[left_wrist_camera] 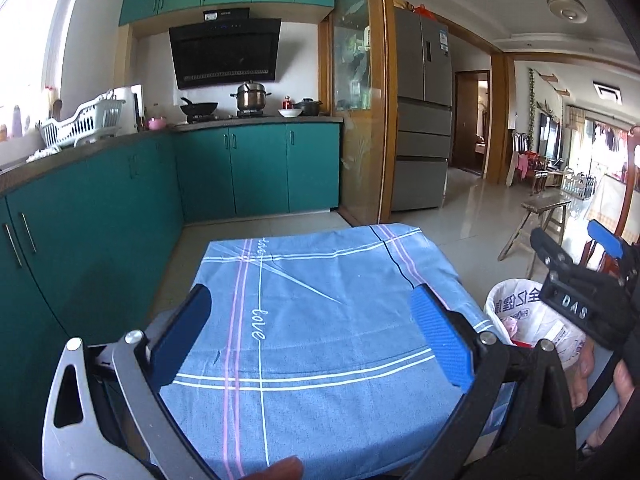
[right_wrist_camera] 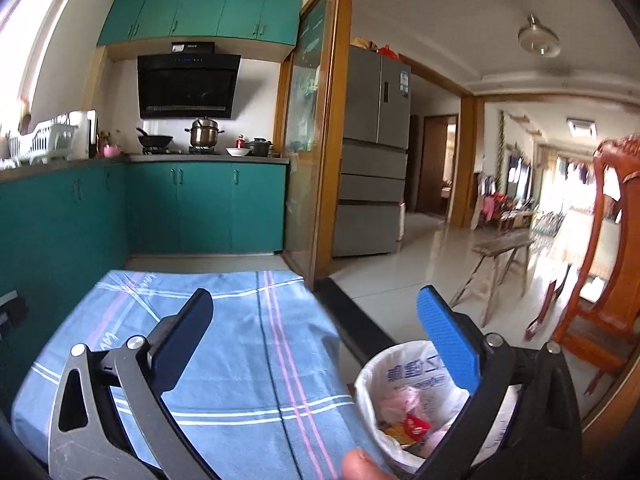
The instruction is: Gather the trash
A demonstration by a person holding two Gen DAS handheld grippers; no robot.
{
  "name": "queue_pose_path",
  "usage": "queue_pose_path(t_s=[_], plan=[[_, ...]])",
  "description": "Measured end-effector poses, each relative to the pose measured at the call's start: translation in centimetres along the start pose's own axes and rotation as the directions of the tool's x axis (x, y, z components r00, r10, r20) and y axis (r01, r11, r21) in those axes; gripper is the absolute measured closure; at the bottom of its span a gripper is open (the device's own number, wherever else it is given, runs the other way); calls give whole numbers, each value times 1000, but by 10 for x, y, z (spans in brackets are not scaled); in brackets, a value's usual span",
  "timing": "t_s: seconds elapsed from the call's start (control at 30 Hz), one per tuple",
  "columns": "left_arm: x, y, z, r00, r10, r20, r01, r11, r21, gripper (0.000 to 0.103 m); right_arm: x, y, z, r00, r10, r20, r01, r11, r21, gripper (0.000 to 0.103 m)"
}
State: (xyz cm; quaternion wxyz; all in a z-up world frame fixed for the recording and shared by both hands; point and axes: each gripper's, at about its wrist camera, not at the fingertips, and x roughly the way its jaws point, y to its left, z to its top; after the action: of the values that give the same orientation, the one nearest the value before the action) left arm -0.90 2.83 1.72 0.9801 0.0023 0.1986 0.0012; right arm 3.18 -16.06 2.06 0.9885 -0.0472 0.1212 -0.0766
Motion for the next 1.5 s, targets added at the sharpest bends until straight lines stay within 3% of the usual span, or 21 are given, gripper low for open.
queue_pose_path(t_s=[0.47,1.5], plan=[[-1,0,0,1000,-24,-2,24,999,22,3,-19,3,-3,999,-32,20,32,999,4,3],[7,-9,0,999,-26,-33,26,999,23,3,-16,-7,-9,999,-47,3,47,998,36,3]])
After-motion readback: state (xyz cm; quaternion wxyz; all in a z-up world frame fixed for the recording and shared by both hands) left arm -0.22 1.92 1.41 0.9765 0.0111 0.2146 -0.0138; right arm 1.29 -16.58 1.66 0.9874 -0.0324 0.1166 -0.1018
